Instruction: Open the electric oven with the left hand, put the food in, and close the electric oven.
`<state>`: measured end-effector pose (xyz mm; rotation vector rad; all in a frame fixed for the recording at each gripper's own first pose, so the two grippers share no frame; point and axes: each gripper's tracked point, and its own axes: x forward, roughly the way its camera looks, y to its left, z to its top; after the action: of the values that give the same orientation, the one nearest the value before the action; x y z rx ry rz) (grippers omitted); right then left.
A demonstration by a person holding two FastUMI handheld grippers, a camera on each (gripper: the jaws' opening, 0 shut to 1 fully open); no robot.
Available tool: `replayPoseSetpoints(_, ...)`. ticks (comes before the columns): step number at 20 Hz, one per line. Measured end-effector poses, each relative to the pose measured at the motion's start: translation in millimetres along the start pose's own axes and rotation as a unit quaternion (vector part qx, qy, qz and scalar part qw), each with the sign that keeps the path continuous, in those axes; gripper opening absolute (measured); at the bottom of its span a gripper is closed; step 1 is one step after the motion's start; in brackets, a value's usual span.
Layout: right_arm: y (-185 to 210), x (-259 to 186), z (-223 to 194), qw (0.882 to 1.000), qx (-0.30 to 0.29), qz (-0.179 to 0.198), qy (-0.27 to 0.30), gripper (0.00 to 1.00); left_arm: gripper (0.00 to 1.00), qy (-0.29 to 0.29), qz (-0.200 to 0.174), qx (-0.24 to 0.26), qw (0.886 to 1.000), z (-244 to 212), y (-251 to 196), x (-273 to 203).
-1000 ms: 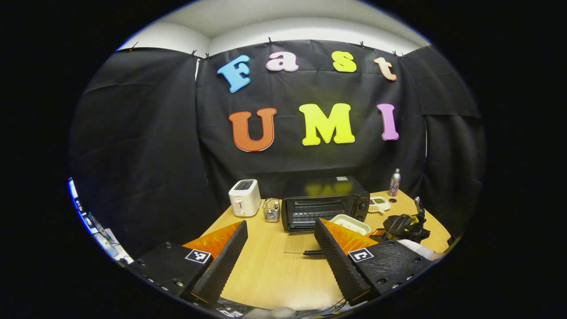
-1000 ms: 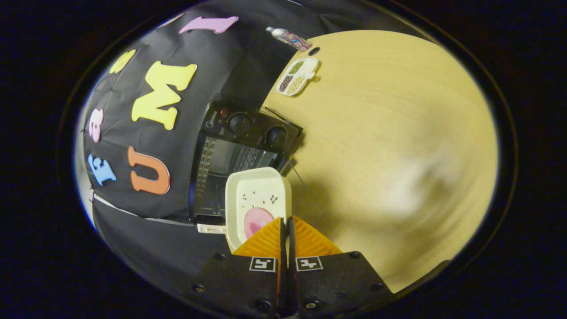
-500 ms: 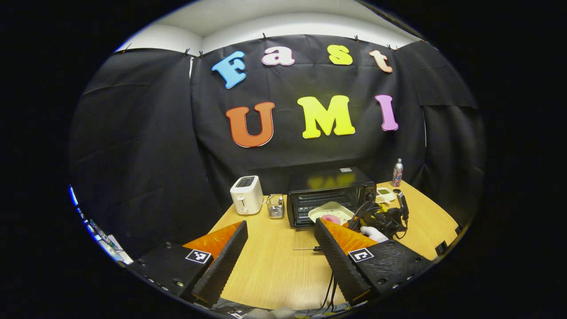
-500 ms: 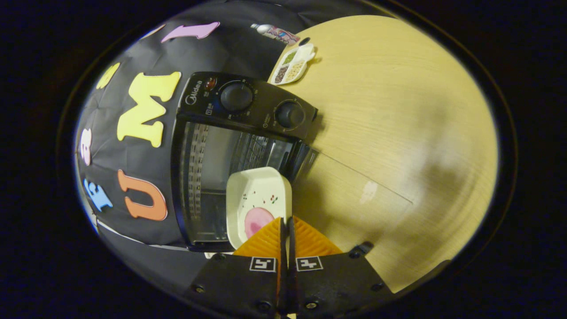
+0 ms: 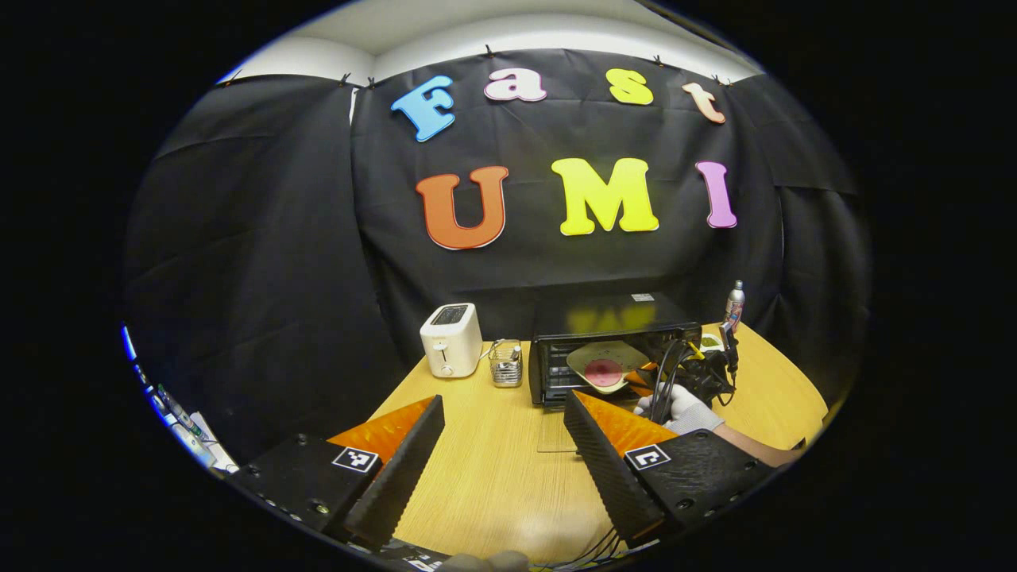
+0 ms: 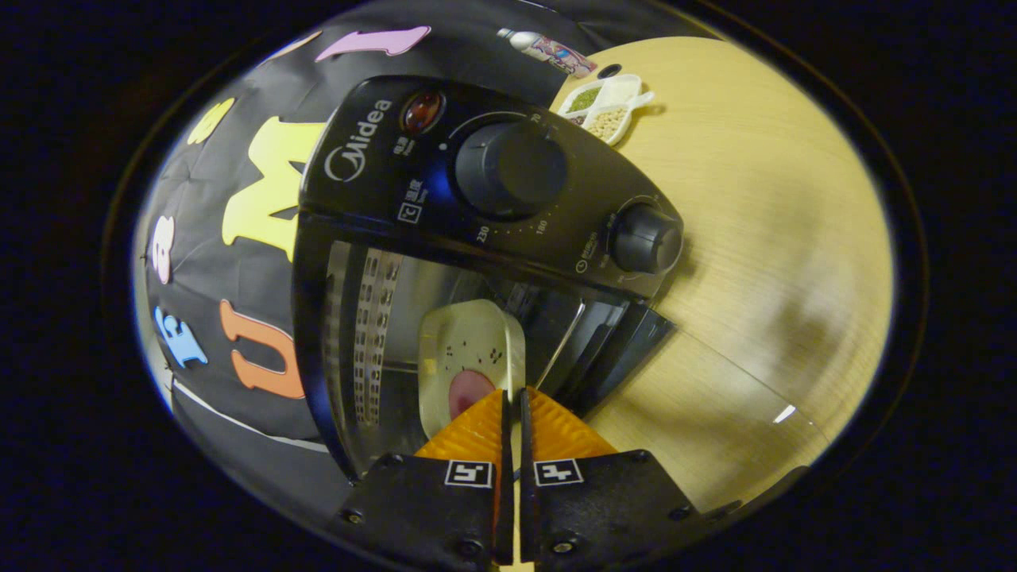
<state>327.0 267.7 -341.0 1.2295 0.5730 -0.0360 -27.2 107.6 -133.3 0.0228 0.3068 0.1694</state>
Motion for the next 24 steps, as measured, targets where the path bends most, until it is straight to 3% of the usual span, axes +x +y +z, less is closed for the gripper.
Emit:
replayPoseSetpoints(2, 3.9, 4.0, 1.2, 1.0, -0.009, 0.014, 0.001, 0.03, 0.97, 0.0, 0.005, -0.005, 1.0, 0.7, -0.6, 3.3)
replayPoseSetpoints(3, 7.8, 3.1, 1.7, 1.0, -0.005, 0.027, 0.003, 0.11, 0.97, 0.002, 0.008, -0.007, 1.0, -0.1, -0.8, 4.8)
replayPoseSetpoints(5, 13.6, -4.2, 8.1, 0.999, -0.004, 0.042, -0.003, 0.11, 0.97, 0.004, 0.01, -0.012, 1.0, -0.5, -2.8, 5.8)
replayPoseSetpoints(6, 17.4, -5.3, 10.5, 0.999, -0.014, 0.044, -0.007, 0.23, 0.97, 0.005, 0.009, -0.013, 1.0, -0.8, -4.7, 6.1)
replayPoseSetpoints(7, 21.5, -12.9, 12.1, 0.998, -0.031, 0.046, -0.009, 0.19, 0.97, 0.004, 0.008, -0.011, 1.0, 0.4, -6.1, 7.0)
replayPoseSetpoints(8, 24.2, -20.2, 13.7, 0.998, -0.05, 0.046, -0.009, 0.31, 0.97, 0.003, 0.006, -0.009, 1.0, 0.6, -7.8, 8.1)
replayPoseSetpoints(10, 28.8, -40.6, 16.8, 0.995, -0.095, 0.044, -0.005, 0.42, 0.97, 0.004, -0.001, -0.009, 1.0, -2.4, -11.8, 10.3)
replayPoseSetpoints(11, 29.4, -50.8, 18.7, 0.991, -0.125, 0.042, -0.005, 0.61, 0.97, 0.005, -0.004, -0.009, 1.0, -3.4, -14.3, 10.9)
replayPoseSetpoints(12, 30.5, -63.5, 22.3, 0.987, -0.158, 0.039, -0.005, 0.65, 0.96, 0.008, -0.01, -0.011, 1.0, -4.6, -17.5, 12.5)
replayPoseSetpoints(14, 32.5, -92.7, 30.2, 0.975, -0.221, 0.035, -0.01, 0.72, 0.97, 0.004, -0.02, -0.013, 1.0, -5.0, -22.4, 14.7)
replayPoseSetpoints(15, 31.3, -108.3, 31.6, 0.967, -0.253, 0.031, -0.015, 0.87, 0.97, 0.0, -0.024, -0.014, 1.0, -5.1, -25.0, 16.6)
replayPoseSetpoints(17, 36.0, -143.2, 46.4, 0.946, -0.323, 0.023, -0.03, 1.0, 0.97, 0.0, -0.037, -0.017, 0.999, -11.1, -31.1, 19.9)
replayPoseSetpoints(18, 35.8, -160.3, 54.6, 0.932, -0.359, 0.013, -0.04, 0.94, 0.97, -0.001, -0.043, -0.016, 0.999, -13.8, -34.5, 21.6)
replayPoseSetpoints(24, 17.7, -270.5, 93.6, 0.875, -0.472, -0.036, -0.106, 0.95, 0.96, -0.005, -0.064, -0.005, 0.998, -51.5, -52.3, 25.3)
